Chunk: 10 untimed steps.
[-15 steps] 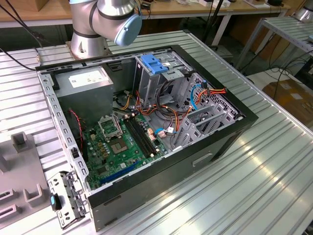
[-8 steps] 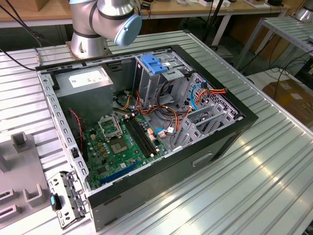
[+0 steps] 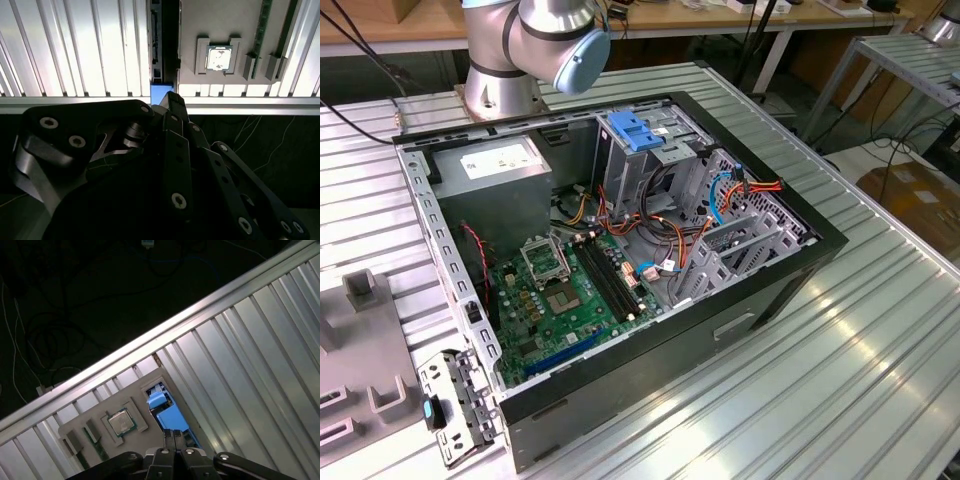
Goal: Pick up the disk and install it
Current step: 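Pick up the disk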
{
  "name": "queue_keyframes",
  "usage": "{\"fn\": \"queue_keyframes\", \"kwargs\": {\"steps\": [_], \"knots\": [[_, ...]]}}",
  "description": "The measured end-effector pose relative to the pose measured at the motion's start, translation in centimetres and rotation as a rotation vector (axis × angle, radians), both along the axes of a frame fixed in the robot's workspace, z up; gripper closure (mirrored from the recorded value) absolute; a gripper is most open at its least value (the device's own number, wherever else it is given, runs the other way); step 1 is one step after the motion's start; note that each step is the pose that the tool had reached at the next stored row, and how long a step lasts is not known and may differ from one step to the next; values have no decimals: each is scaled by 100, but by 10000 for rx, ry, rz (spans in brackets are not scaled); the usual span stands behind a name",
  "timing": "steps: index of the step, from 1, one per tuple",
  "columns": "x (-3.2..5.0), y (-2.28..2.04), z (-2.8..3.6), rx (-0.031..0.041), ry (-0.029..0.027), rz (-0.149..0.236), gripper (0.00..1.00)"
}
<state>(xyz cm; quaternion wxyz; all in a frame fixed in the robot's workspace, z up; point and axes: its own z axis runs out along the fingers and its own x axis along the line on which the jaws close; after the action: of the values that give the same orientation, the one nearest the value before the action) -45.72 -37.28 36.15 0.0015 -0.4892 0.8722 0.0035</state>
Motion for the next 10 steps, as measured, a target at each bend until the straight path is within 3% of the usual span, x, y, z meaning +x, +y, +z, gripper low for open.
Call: {"fn": "queue_keyframes", "kwargs": {"steps": [4, 10], "knots": [[-1, 0, 0, -2, 0, 245, 89], [0, 0, -5, -12, -29, 1485, 89]]}}
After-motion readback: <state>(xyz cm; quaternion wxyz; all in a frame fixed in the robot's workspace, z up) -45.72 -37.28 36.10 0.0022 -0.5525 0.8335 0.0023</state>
